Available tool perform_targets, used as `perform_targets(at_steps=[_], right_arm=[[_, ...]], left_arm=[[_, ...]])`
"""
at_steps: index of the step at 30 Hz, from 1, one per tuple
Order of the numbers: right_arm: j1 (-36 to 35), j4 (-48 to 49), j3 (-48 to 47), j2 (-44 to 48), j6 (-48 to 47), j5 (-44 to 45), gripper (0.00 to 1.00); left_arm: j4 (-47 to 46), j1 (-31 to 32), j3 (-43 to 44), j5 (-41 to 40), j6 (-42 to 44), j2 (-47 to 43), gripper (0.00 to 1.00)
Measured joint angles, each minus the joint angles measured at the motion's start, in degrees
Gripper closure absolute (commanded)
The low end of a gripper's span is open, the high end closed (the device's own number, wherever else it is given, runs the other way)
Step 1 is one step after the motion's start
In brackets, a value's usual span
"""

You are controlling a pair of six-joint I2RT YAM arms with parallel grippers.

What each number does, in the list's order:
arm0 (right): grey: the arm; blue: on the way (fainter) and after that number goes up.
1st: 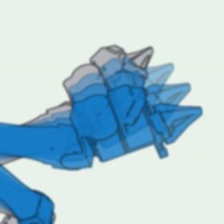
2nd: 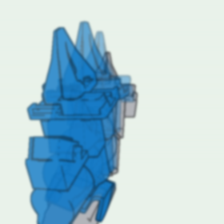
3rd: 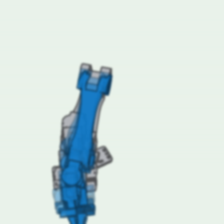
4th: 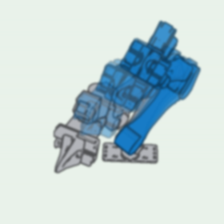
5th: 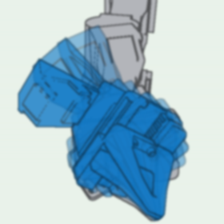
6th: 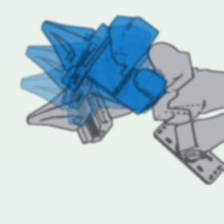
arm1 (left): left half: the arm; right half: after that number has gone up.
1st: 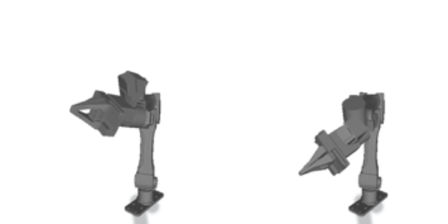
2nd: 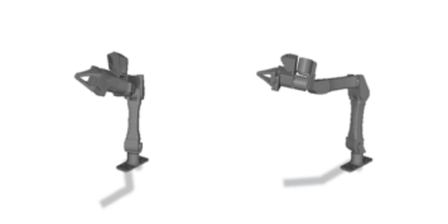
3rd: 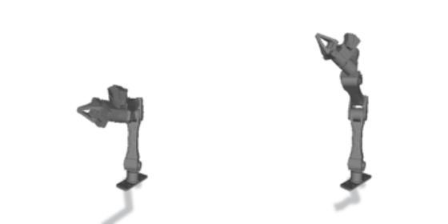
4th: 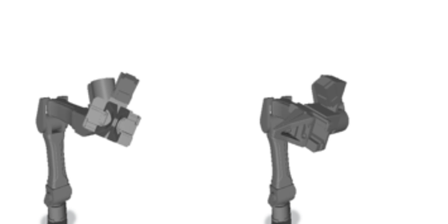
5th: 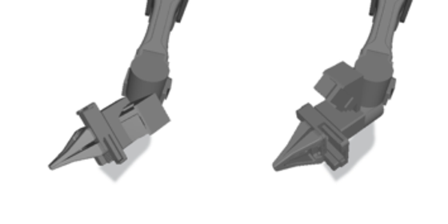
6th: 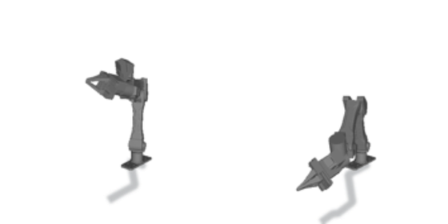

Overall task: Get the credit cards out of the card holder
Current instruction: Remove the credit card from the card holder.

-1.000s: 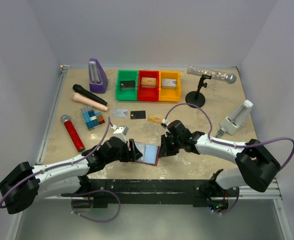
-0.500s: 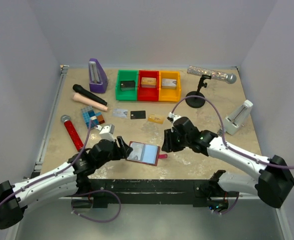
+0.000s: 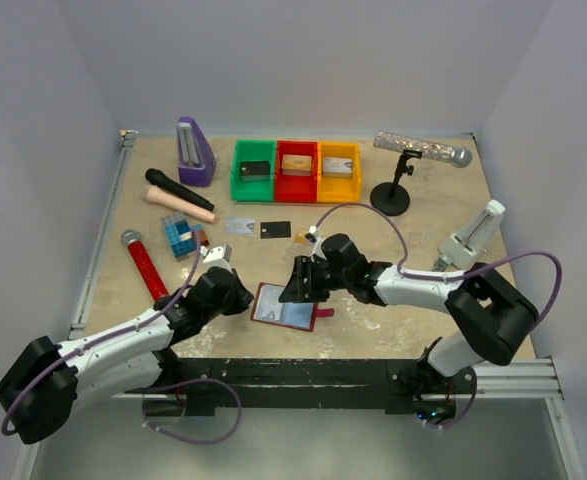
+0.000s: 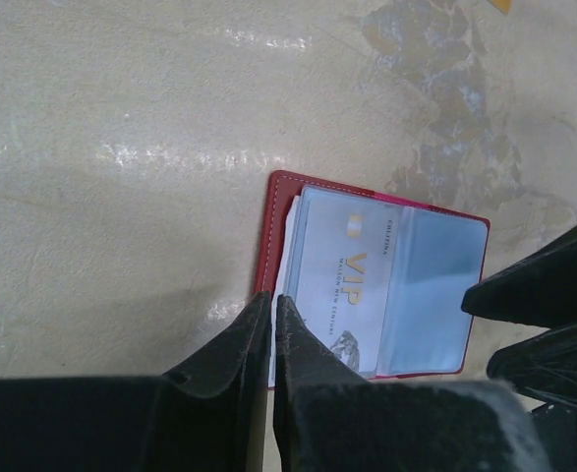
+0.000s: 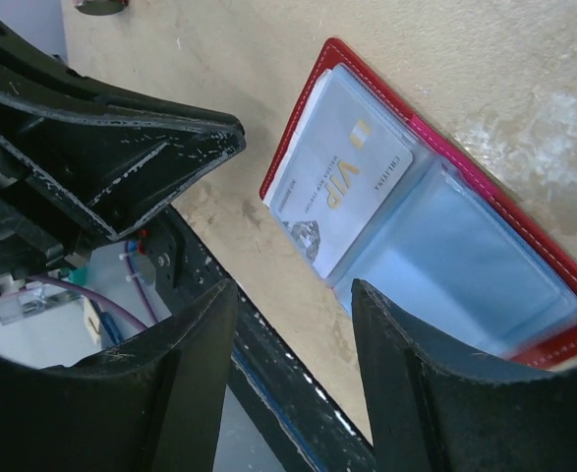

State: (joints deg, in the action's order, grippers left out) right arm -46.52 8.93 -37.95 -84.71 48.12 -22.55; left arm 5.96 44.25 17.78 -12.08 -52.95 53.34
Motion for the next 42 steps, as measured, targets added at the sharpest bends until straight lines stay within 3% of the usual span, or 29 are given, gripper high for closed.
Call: perform_targets(at_steps=[5,24,42], right_arm=[[-0.1,4.8,0.0,-4.3,3.2,-1.5,0.45],[-1.2,10.9,-1.1,-13.5,8.8,-4.0,0.48],[-1.2,11.3,-0.9,-13.7,11.5,-2.6,0.48]], left_arm=[[-3.8,0.0,-0.9,1.4,0.0,1.6,1.00],[-11.0,0.0,-6.7,4.6,-0.7,3.4,1.00],[-14.0,2.1,-11.8,4.9,-3.5,-2.3,1.00]])
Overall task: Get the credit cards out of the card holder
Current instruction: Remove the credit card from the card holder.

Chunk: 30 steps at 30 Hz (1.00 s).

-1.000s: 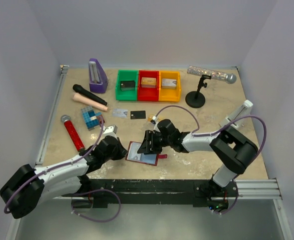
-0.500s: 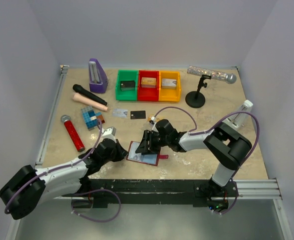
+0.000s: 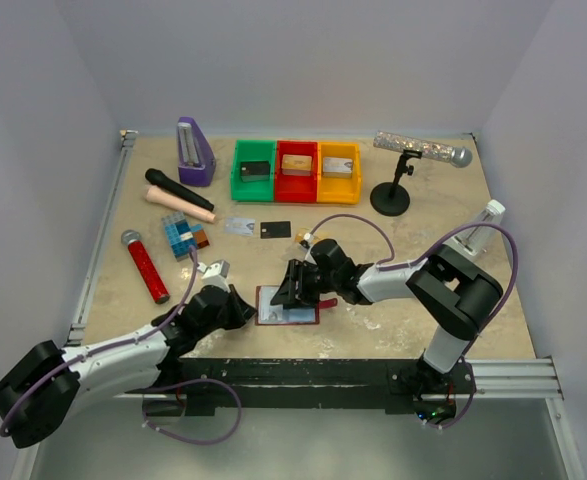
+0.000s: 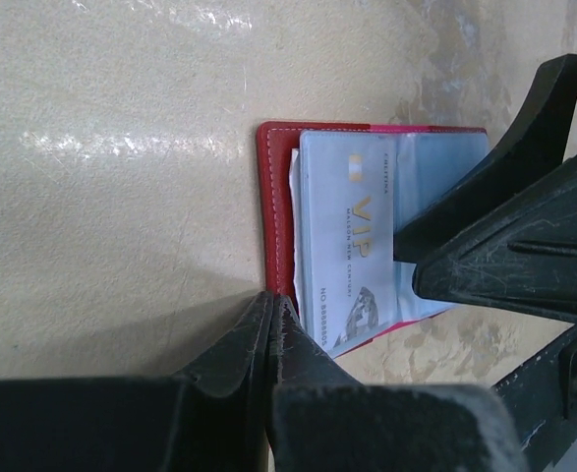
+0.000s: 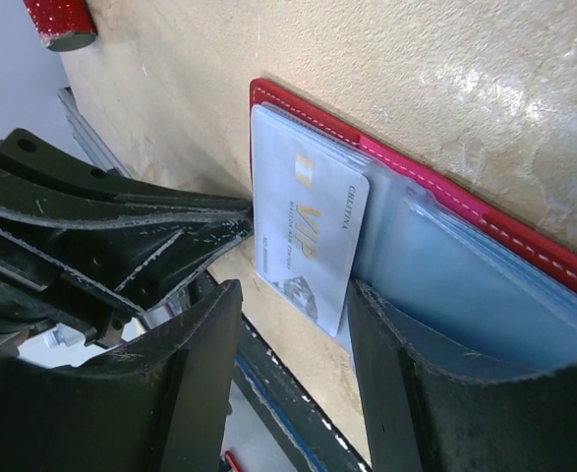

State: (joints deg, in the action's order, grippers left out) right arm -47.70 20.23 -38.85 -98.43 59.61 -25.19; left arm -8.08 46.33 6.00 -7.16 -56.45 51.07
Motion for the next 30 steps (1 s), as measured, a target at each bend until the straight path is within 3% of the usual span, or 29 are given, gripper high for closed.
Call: perform_targets(at_steps=[6,14,18,30], right_arm=[[0.0,1.9,0.5,-0.6,1.2,0.1,0.48],[0.0,2.9,0.9,-0.6,1.5,0.1,0.48],[0.0,2.9,0.9,-0.6,1.4,0.1,0.48],[0.0,3.8,1.4,-0.6,1.3,-0.1,0.47]], left_arm=[[2.3,0.7,-0.3,0.0,-0.2,-2.6,1.00],[17.0,0.7,1.6,-2.9,0.5,-14.4,0.95],[19.7,0.7,4.0,-4.5,0.6,-16.3,0.96],[-0.7,0.7,2.0,4.0,4.0,-5.8,1.00]])
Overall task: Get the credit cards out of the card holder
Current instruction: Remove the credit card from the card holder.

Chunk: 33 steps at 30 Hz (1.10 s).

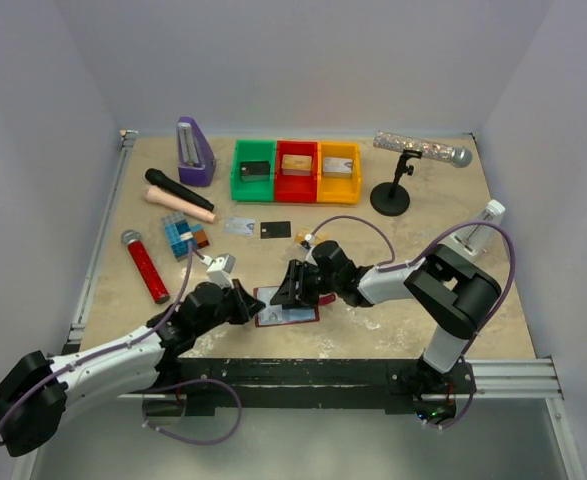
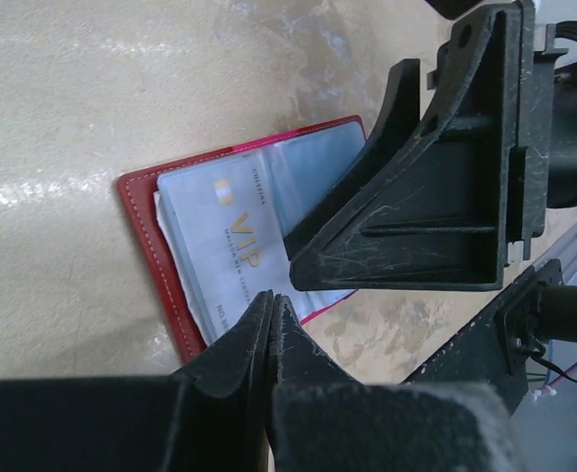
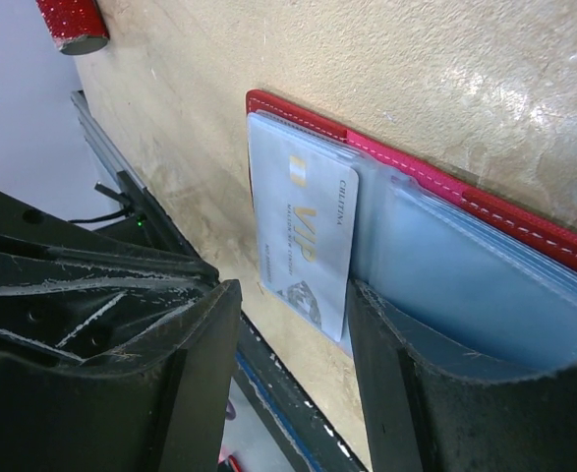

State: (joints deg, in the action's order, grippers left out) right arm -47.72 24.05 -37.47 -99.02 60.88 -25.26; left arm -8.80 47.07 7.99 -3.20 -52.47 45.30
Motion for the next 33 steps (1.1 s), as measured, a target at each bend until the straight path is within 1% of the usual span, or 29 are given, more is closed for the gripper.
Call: perform_targets(at_steps=[5,12,16,21,28,33], right_arm=[[0.0,0.7,0.3,0.0,0.0,-0.1,0.48],[0.0,0.9,0.5,0.0,0.0,-0.3,0.47],[0.0,1.1,0.5,0.0,0.0,-0.4,0.48],[0.0,0.5,0.5,0.0,-0.3,-0.4,0.48],[0.0,-2.9,-0.2,0.7,-2.0,0.0,0.48],[0.0,-2.4,-0.2,0.8,-2.4,-0.5,0.48]], left_arm=[[-3.5,0.0,0.0,0.9,0.2,3.6,1.00],[-2.8,0.0,0.0,0.5,0.2,9.3,1.00],[-4.5,0.0,0.0,0.4,0.1,10.9,1.00],[-4.4,0.0,0.3,-0.2,-0.1,11.3,1.00],[-3.0,0.1,0.3,-2.1,-1.0,10.3,1.00],[-1.2,0.2,0.3,-3.5,-1.3,9.2,1.00]])
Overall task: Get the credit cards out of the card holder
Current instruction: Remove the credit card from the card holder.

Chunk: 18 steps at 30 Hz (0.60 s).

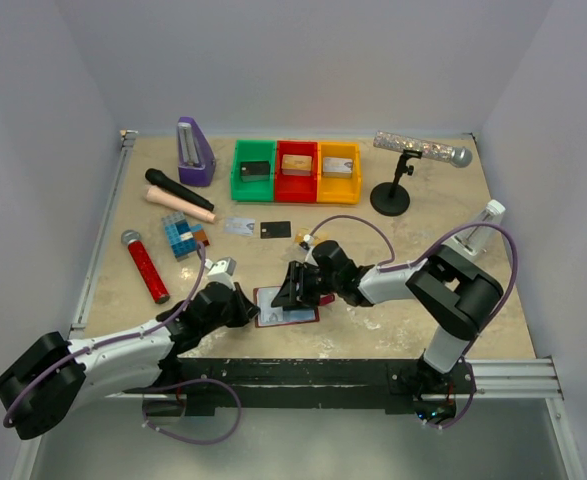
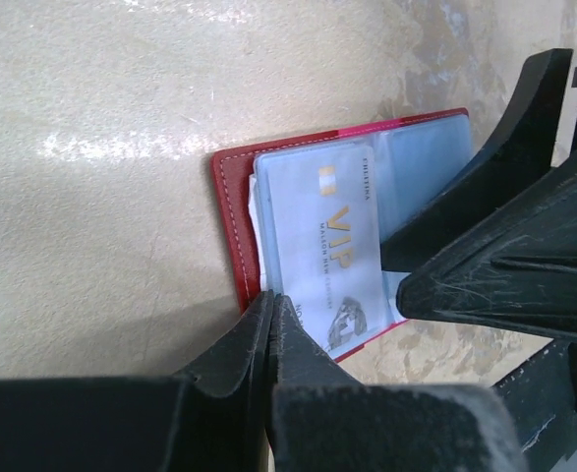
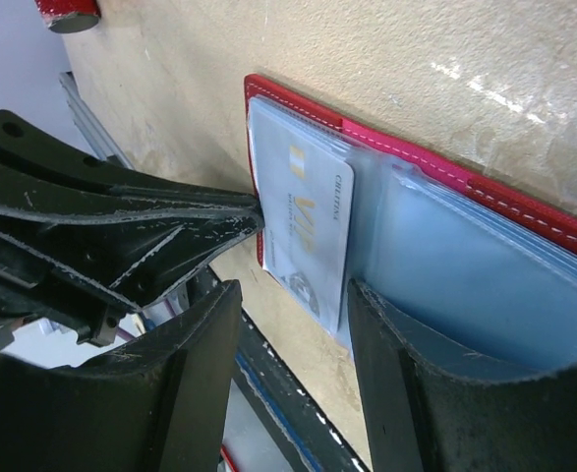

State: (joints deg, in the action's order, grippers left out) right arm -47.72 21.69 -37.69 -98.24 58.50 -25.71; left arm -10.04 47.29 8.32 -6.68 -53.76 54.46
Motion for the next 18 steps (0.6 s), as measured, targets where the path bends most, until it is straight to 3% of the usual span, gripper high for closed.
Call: perform_targets(at_steps=[18], right_arm=[[0.2,9.8,2.8,-2.0,1.6,-4.2,0.49]], left_arm=[[0.5,0.0,0.0,-1.7,-0.2,1.2,1.00]])
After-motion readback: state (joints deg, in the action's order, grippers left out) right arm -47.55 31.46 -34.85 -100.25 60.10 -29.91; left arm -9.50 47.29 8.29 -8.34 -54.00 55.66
